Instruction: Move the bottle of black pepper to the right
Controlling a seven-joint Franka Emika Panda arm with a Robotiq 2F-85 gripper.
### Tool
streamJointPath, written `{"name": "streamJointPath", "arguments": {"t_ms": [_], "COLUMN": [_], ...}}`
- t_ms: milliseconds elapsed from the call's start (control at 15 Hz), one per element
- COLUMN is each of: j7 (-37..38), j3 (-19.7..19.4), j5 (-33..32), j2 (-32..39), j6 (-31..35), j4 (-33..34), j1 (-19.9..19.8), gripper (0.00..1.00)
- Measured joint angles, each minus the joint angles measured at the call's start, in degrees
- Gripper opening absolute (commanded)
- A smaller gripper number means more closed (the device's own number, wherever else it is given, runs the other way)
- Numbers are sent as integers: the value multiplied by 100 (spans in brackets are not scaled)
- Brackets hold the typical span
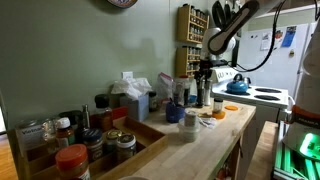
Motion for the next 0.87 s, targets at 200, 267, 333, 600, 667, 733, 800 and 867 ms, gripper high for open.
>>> {"name": "streamJointPath", "arguments": {"t_ms": [200, 267, 333, 600, 667, 733, 800, 867], "j7": [2, 0, -8, -32, -36, -43, -53, -131], "j3": [-3, -2, -1, -2, -10, -25, -45, -65], "j5": [15, 15, 22, 31, 31, 31, 31, 47], "j2": [21, 14, 7, -105, -173, -258, -360, -473], "j6": [0, 0, 0, -2, -7, -21, -41, -46], "j4": [24, 41, 64, 153, 165, 179, 194, 203], "j1": [14, 28, 43, 72, 66, 58, 45, 43], "gripper": [100, 100, 100, 100, 100, 100, 100, 100]}}
